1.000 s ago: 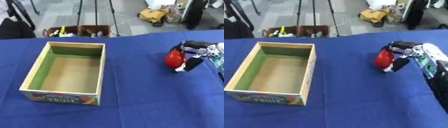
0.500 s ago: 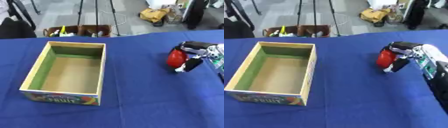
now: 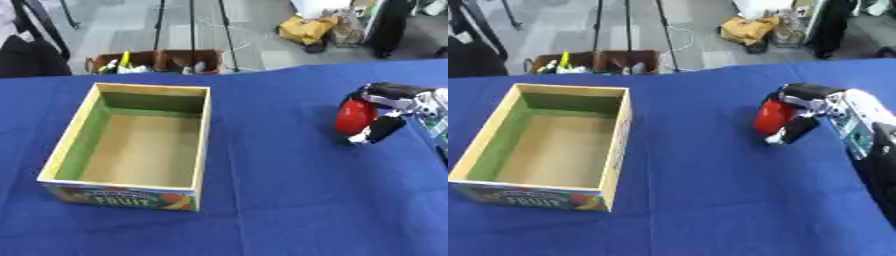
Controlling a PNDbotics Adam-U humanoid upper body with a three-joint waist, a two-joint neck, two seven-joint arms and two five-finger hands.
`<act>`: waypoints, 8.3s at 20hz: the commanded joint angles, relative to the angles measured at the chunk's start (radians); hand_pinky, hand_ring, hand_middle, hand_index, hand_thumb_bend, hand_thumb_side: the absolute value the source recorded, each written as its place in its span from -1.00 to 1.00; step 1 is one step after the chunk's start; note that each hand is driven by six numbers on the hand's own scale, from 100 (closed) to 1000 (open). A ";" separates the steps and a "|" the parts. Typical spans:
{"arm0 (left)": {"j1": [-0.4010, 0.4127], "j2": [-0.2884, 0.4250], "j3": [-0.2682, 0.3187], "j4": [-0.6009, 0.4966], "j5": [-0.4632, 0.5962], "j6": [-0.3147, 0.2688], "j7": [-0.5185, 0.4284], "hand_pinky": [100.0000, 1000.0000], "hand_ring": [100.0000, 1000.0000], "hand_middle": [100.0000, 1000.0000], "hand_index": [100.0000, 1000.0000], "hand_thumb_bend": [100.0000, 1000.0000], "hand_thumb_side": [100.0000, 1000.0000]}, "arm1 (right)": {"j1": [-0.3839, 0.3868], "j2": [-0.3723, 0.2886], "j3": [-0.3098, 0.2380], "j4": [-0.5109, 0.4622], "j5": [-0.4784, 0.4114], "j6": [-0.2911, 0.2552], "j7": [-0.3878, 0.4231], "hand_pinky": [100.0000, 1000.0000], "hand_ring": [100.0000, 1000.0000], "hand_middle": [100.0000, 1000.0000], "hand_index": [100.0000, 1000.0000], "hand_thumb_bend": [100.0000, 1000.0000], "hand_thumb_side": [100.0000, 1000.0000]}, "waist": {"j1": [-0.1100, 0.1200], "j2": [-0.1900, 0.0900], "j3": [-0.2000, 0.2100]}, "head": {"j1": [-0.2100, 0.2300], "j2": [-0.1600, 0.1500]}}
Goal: Pick up objects on the table and place them in the box.
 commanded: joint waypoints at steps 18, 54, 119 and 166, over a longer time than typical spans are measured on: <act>-0.003 0.007 -0.001 -0.021 0.002 0.003 -0.002 -0.43 -0.34 -0.21 0.08 -1.00 0.70 | 0.001 -0.040 -0.007 -0.031 -0.065 0.007 -0.036 -0.23 0.06 -0.09 0.47 -0.98 -0.02 | -0.003 -0.024 -0.005 | -0.005 -0.008; -0.012 0.016 -0.001 -0.021 0.008 0.018 0.000 -0.44 -0.34 -0.22 0.06 -1.00 0.70 | -0.039 -0.050 0.014 -0.115 -0.136 0.035 -0.114 -0.36 -0.04 -0.22 -0.04 -1.00 -0.78 | -0.027 -0.039 -0.001 | -0.016 -0.012; -0.053 0.040 0.010 -0.021 0.020 0.054 0.010 -0.43 -0.34 -0.21 0.06 -1.00 0.70 | -0.303 0.449 0.119 -0.116 0.085 0.020 -0.100 -0.37 -0.05 -0.20 -0.21 -1.00 -0.59 | -0.143 -0.066 0.171 | -0.128 -0.011; -0.055 0.035 0.012 -0.021 0.025 0.061 0.001 -0.43 -0.35 -0.21 0.06 -1.00 0.69 | -0.297 0.522 0.102 0.039 0.577 -0.152 -0.032 0.32 0.64 0.66 0.58 -0.59 -0.33 | -0.146 -0.069 0.186 | -0.253 -0.007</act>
